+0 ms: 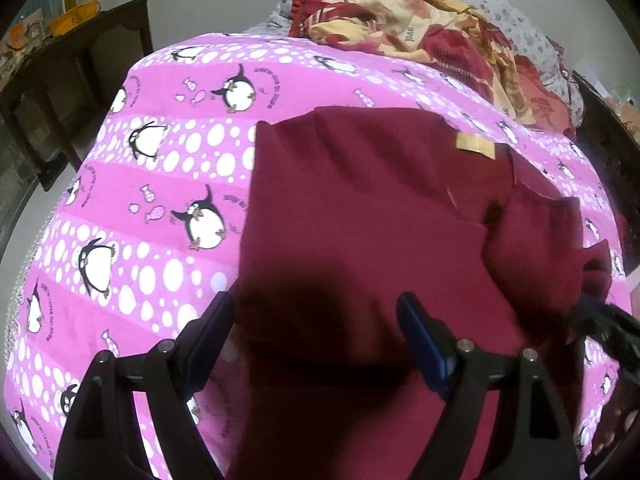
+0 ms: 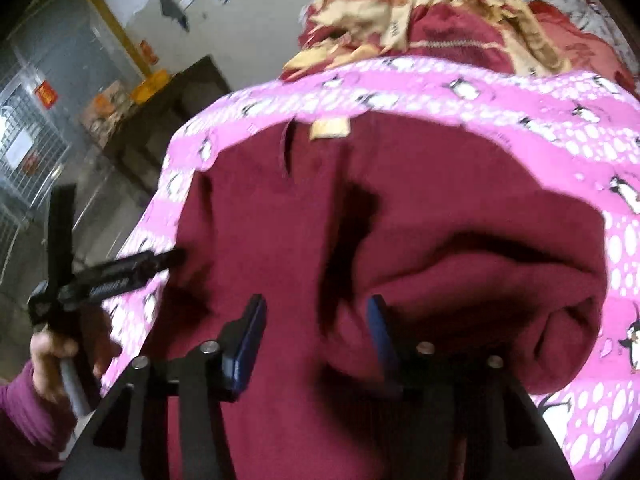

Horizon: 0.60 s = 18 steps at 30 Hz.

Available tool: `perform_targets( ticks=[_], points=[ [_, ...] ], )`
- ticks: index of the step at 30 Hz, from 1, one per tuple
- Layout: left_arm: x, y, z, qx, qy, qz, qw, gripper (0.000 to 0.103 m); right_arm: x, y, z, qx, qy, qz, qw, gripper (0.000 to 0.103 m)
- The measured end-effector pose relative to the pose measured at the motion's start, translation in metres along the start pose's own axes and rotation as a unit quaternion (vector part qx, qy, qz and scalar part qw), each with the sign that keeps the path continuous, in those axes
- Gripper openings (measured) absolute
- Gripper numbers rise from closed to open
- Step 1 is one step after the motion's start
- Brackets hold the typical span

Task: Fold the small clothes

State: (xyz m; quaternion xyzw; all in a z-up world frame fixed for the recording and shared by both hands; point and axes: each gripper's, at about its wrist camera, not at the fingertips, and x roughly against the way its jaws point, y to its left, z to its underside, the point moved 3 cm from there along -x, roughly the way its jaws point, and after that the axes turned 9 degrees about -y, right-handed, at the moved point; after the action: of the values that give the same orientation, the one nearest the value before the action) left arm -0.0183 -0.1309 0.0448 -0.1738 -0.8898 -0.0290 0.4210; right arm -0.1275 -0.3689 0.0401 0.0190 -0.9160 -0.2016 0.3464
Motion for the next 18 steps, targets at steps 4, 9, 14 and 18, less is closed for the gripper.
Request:
perform_targets(
  ticks=[4,9,14,18],
  points=[
    [0.000,-0.009,-0.001,0.004,0.009,0.032,0.9994,0.082,-0.013,0.012,-0.005,-0.016,-0.002,-0.025,1.000,0.057],
    [-0.001,-0.006,-0.005,0.042,0.022,0.071,0.9963,0.082,-0.023,0.053,0.012,0.049,0.022,-0.075,0.996,0.064],
    [0.001,-0.005,-0.006,0.050,0.019,0.086,0.9949,0.082,-0.021,0.055,0.037,0.080,0.060,-0.074,0.992,0.065],
    [-0.002,-0.018,-0.002,0.029,0.027,0.094,0.9948,0.082,0.004,0.033,0.039,0.046,0.046,-0.069,0.996,0.065]
  ],
)
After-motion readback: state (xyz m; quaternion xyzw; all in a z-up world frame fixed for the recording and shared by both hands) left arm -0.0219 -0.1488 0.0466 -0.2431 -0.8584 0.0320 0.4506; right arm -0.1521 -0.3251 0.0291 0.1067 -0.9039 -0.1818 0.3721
